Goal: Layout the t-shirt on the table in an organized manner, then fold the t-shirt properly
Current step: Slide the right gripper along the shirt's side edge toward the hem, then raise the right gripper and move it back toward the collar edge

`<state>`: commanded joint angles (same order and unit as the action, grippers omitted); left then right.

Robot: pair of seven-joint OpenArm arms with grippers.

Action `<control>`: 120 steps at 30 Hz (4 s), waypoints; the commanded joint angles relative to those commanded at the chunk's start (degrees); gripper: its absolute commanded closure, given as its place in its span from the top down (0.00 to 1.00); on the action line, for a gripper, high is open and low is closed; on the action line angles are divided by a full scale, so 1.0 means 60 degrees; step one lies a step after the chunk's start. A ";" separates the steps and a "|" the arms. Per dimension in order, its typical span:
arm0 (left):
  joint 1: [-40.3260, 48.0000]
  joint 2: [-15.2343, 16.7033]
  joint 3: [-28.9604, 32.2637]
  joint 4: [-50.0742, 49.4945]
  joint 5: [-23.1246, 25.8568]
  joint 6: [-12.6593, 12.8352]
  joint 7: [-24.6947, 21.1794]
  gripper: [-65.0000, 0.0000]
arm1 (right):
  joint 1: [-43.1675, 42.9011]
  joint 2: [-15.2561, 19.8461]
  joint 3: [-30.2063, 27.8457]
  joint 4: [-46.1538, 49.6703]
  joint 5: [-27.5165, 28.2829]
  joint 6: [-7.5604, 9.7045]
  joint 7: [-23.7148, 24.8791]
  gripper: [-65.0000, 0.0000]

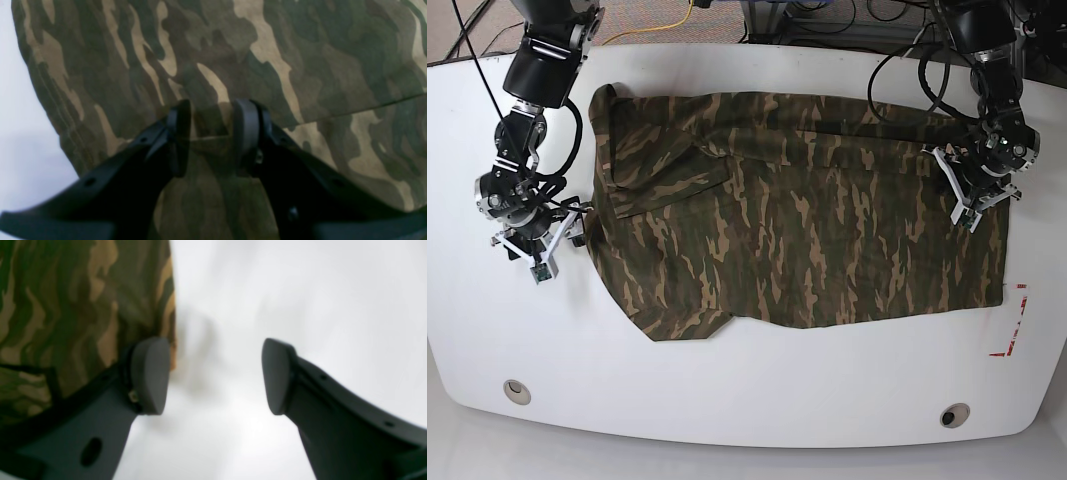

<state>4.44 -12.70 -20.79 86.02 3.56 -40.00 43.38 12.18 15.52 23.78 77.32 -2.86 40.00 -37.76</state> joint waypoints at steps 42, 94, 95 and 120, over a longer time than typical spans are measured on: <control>0.0000 -0.0176 0.0015 -0.0029 0.0000 0.0000 0.0000 0.30 | 0.1201 0.0996 -0.1480 -0.2066 -0.0527 0.0000 0.0733 0.05; -0.0073 -0.0190 0.0015 0.0000 0.0000 0.0000 0.0000 0.30 | -0.2799 -0.2696 0.0015 0.6388 -0.0513 0.0000 -0.3692 0.91; -0.0073 -0.0190 0.0029 0.0000 0.0000 0.0000 0.0000 0.30 | -0.2872 -0.2784 0.0015 0.6344 -0.0513 0.0000 -0.3692 0.91; -0.0059 -0.0190 0.0029 0.0000 0.0000 0.0000 0.0000 0.30 | -0.3399 -0.2872 -0.0117 0.5245 0.0454 0.0000 -0.3634 0.21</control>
<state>4.09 -13.85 -20.62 86.02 3.56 -40.00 43.38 -8.22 -1.71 23.08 108.79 -0.13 40.00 -59.56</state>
